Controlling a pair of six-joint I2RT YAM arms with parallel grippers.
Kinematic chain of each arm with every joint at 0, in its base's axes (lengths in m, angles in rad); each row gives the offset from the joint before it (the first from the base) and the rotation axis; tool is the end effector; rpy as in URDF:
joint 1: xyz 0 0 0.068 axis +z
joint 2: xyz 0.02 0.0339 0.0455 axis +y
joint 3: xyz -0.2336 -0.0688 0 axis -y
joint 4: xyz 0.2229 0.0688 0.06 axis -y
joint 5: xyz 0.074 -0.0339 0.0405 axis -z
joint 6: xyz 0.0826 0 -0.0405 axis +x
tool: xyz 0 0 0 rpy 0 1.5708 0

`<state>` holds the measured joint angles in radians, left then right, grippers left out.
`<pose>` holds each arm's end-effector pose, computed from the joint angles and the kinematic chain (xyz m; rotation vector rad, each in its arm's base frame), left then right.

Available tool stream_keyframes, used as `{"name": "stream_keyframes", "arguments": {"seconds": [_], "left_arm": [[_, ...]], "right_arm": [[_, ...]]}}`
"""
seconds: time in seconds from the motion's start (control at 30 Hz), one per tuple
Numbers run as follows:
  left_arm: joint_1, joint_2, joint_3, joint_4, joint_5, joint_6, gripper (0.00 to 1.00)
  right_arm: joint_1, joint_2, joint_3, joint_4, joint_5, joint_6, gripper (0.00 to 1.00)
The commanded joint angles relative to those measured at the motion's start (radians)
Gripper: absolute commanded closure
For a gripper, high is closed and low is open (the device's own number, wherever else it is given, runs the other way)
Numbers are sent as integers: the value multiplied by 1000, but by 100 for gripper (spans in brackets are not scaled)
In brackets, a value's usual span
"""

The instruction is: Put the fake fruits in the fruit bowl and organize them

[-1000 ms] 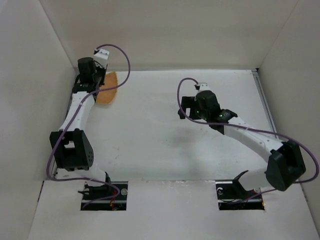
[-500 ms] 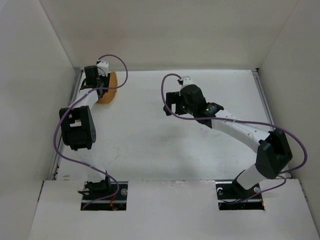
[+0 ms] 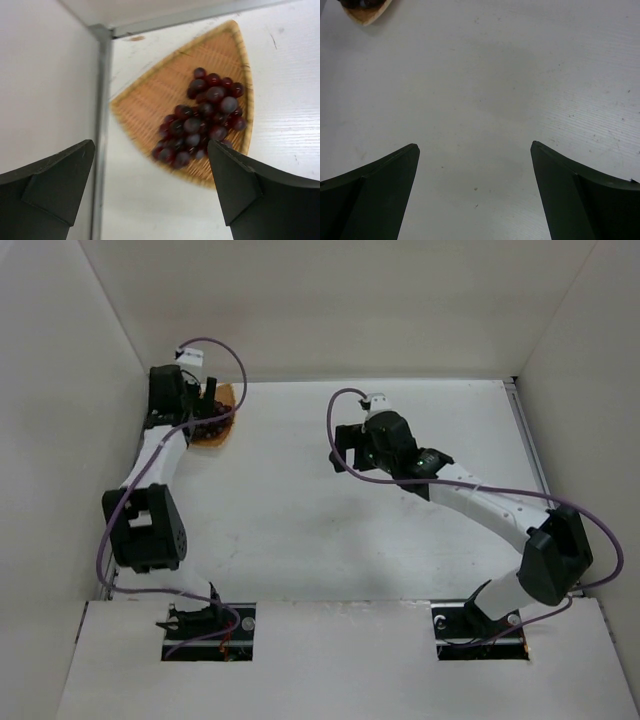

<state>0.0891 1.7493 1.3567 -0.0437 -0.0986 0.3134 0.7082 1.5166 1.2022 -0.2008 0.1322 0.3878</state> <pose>0.4295 0.0465 0.2475 0.1631 2.0162 0.3552 0.2908 0.2347 0.2581 -0.2578 2.1090 0.5249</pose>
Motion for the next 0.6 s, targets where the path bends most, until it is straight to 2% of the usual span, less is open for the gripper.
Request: {"name": "stream_keyframes", "arguments": {"seconds": [0.0, 0.2, 0.37, 0.47, 0.57], "left_arm": [[51, -267, -46, -14, -30, -14, 0], [191, -457, -244, -293, 49, -88, 0], [336, -640, -465, -491, 59, -235, 0], [361, -668, -505, -605, 54, -319, 0], [393, -683, -490, -581, 39, -318, 0]], "right_arm": [[7, -75, -29, 20, 38, -12, 0], [-28, -170, -125, 14, 61, -1, 0], [-60, -245, -202, 20, 76, 22, 0], [-77, -254, -222, 23, 70, 31, 0], [-80, -246, -216, 23, 60, 20, 0]]}}
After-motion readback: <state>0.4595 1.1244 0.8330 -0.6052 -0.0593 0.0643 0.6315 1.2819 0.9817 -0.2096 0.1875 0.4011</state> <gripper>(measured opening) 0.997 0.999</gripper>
